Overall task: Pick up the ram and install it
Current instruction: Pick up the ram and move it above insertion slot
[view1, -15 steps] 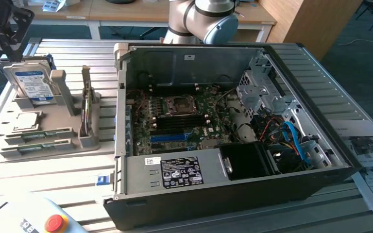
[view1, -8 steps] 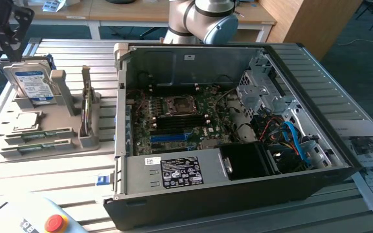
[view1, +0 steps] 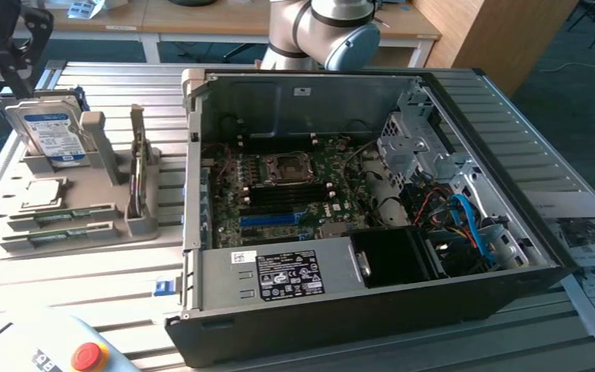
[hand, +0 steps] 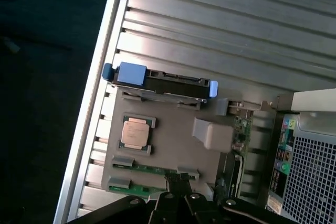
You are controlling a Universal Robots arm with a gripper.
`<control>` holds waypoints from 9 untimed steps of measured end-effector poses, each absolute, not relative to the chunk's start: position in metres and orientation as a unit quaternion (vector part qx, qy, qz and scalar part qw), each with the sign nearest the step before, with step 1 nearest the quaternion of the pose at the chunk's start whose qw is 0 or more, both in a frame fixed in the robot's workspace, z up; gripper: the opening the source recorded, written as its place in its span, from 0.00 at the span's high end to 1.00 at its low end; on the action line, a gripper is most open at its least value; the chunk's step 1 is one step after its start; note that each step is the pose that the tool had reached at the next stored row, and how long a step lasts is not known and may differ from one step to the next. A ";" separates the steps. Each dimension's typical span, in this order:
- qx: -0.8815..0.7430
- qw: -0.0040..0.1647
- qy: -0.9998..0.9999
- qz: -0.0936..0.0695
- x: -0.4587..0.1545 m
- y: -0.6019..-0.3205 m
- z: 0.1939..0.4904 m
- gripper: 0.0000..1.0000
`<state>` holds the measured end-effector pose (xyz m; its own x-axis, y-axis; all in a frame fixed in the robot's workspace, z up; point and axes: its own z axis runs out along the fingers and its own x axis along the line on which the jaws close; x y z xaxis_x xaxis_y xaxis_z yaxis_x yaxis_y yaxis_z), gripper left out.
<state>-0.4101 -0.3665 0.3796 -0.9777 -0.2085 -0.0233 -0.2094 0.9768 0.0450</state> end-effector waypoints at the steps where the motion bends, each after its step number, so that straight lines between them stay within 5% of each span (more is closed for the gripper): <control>1: -0.115 0.009 0.993 0.024 -0.410 -0.366 0.380 0.89; 9: -0.186 0.007 0.982 0.024 -0.410 -0.366 0.380 0.89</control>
